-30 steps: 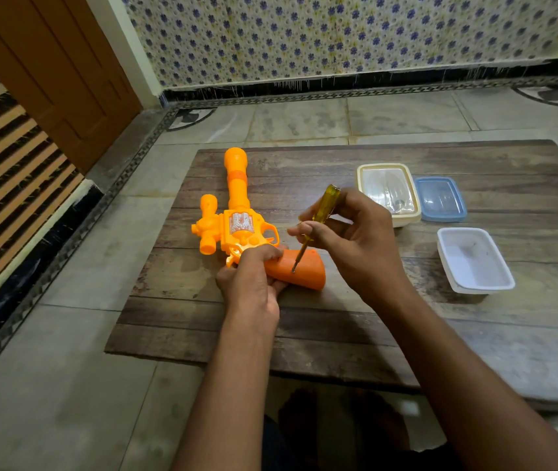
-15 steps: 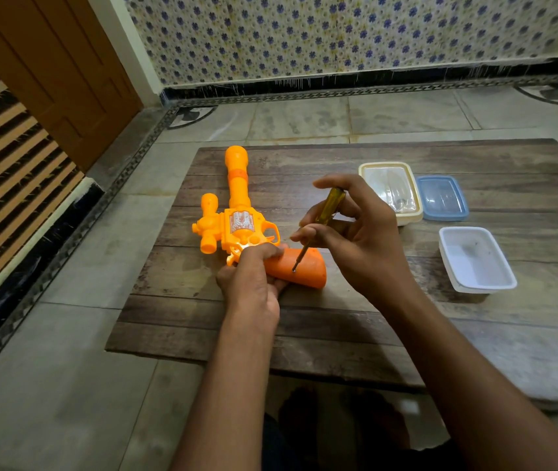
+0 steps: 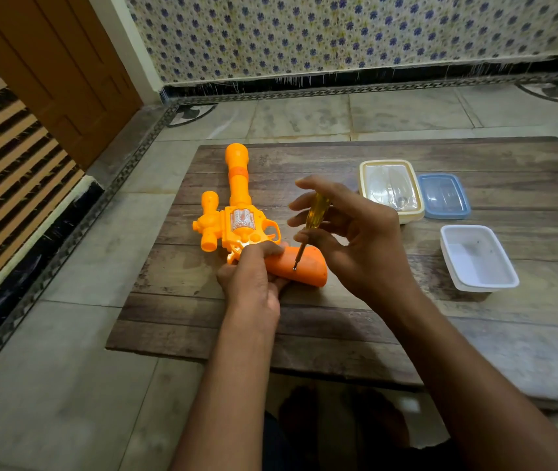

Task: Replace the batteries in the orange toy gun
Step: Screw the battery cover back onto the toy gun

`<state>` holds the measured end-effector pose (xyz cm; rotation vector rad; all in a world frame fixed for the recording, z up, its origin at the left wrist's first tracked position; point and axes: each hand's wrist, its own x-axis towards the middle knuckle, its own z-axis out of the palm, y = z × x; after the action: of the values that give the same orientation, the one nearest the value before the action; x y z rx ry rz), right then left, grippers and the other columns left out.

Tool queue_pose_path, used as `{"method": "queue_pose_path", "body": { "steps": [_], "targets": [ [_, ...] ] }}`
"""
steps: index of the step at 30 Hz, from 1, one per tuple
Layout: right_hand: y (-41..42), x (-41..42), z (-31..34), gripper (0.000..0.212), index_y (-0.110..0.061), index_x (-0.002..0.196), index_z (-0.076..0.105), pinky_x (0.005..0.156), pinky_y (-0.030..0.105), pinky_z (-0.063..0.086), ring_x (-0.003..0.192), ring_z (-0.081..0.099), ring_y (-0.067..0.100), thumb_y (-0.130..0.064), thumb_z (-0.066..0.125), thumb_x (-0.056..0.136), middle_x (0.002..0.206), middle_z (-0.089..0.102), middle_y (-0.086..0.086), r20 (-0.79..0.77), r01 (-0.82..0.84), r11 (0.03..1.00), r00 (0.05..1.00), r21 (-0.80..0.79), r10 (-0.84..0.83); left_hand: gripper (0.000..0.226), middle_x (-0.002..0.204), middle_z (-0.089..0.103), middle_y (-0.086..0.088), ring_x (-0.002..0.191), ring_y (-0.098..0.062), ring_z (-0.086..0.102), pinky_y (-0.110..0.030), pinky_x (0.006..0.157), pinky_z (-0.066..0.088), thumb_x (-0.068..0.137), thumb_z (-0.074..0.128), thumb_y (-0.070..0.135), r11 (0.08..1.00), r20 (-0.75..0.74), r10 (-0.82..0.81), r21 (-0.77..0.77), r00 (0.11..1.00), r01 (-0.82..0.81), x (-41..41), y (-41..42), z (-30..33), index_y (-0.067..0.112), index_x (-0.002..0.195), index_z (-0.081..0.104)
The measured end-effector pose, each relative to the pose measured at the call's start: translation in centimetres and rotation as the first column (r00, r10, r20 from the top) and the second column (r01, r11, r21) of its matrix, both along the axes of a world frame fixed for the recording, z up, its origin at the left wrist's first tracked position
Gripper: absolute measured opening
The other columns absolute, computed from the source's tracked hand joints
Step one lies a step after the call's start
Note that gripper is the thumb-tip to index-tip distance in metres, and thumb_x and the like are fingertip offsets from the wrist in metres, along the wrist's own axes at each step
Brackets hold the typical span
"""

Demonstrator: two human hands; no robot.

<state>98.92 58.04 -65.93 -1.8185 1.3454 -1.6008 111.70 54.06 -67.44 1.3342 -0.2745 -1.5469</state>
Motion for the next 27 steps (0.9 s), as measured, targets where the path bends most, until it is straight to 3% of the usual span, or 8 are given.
{"method": "queue_pose_path", "body": {
  "steps": [4,12,20,24,27],
  "targets": [
    [0.06,-0.06,-0.02,0.057,-0.003,0.138,0.059,0.085,0.036,0.064,0.095,0.076,0.013,0.015,0.07,0.085,0.114,0.071,0.009,-0.003,-0.021,1.0,1.0,-0.017,0.021,0.052,0.121,0.067,-0.019,0.111,-0.039,0.066,-0.058,0.082,0.061,0.077,0.069,-0.013,1.0,0.009,-0.004,-0.006,1.0,0.004,0.01,-0.05,0.05,0.012,0.12,0.056],
    [-0.16,-0.55,-0.46,0.065,-0.01,0.14,0.057,0.085,0.038,0.063,0.094,0.076,0.021,0.024,0.061,0.085,0.112,0.07,0.007,0.08,-0.061,0.997,0.995,0.036,0.058,0.064,0.125,0.068,-0.019,0.11,-0.037,0.069,-0.062,0.088,0.06,0.073,0.072,-0.009,1.0,0.005,-0.01,-0.007,1.0,0.01,0.09,0.23,0.2,0.006,0.134,0.058],
    [-0.08,-0.97,-0.4,0.051,-0.002,0.139,0.059,0.092,0.049,0.061,0.111,0.074,0.023,0.017,0.057,0.092,0.13,0.069,0.013,0.149,-0.092,0.996,0.985,-0.011,0.092,0.036,0.118,0.072,-0.027,0.103,-0.038,0.075,-0.057,0.083,0.061,0.077,0.064,-0.017,1.0,-0.017,-0.003,-0.015,1.0,0.002,0.18,-0.02,0.01,0.011,0.099,0.059],
    [-0.03,-0.76,-0.03,0.044,0.003,0.131,0.064,0.086,0.044,0.063,0.102,0.076,0.02,0.019,0.063,0.09,0.121,0.072,0.014,0.094,-0.075,0.996,0.992,-0.045,0.079,0.044,0.107,0.071,-0.018,0.089,-0.03,0.073,-0.054,0.078,0.061,0.078,0.065,-0.017,1.0,-0.011,0.013,-0.015,1.0,-0.013,0.05,-0.01,0.22,0.01,0.112,0.058],
    [-0.01,-0.53,0.28,0.038,0.0,0.126,0.069,0.084,0.039,0.063,0.097,0.076,0.017,0.009,0.071,0.089,0.111,0.074,0.01,-0.019,-0.027,0.994,0.999,-0.103,0.026,0.057,0.118,0.069,-0.021,0.102,-0.035,0.07,-0.061,0.086,0.059,0.076,0.068,-0.014,1.0,0.0,0.005,-0.015,1.0,-0.005,0.11,0.17,0.49,0.005,0.128,0.056]
  ]
}}
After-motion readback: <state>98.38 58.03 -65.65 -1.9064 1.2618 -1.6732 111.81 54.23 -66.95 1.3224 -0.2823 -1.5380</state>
